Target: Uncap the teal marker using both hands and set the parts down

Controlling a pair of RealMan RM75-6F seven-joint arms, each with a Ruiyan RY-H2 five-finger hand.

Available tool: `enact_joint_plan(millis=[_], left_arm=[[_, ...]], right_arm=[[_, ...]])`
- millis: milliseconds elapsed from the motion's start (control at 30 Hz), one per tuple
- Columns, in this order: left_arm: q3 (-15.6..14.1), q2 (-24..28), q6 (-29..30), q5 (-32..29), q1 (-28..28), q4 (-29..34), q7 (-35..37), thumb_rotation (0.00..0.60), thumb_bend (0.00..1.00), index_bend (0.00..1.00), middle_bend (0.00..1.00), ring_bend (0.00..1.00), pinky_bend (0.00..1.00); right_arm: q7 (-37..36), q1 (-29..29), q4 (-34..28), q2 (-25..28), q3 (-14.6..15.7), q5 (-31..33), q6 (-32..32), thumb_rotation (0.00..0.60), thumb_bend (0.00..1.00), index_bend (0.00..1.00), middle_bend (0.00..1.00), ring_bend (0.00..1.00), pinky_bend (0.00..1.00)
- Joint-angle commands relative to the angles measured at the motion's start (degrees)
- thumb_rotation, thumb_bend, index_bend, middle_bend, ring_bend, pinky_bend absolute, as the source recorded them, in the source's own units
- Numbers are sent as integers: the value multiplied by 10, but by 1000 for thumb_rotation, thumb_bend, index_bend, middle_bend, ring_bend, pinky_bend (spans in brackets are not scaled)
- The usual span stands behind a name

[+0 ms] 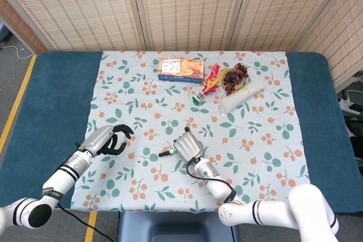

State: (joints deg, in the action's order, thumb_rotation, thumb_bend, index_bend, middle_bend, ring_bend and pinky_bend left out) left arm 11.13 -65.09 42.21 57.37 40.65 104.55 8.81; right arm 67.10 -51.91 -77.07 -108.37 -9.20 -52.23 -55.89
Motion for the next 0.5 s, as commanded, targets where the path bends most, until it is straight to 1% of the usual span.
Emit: enact_joint_plan(millis=[33, 167, 300, 433, 500], left_arm=[[-13, 2, 4, 14, -1, -3, -18, 600, 506, 302, 333, 664, 857], [-31, -15, 24, 23, -4, -7, -54, 600, 496, 271, 308, 648, 856], [-47, -47, 63, 32, -8, -16, -107, 600, 475, 252, 296, 649, 866], [-49, -59, 76, 22, -7, -17, -132, 600, 472, 242, 280, 649, 868], [-48, -60, 78, 17, -7, -18, -135, 600, 471, 240, 272, 649, 868]], right_arm=[[-3, -4, -1, -6, 10, 3, -34, 600, 411, 916, 770, 552, 273], [-25, 6, -4, -13, 4, 19, -42, 600, 411, 916, 770, 553, 273], [-49, 13, -3, -23, -5, 28, -53, 600, 411, 916, 770, 553, 273], [-36, 12, 2, -21, 0, 32, -61, 600, 411, 911, 770, 553, 274], [-25, 13, -1, -17, 4, 40, -63, 600, 411, 885, 770, 551, 274]])
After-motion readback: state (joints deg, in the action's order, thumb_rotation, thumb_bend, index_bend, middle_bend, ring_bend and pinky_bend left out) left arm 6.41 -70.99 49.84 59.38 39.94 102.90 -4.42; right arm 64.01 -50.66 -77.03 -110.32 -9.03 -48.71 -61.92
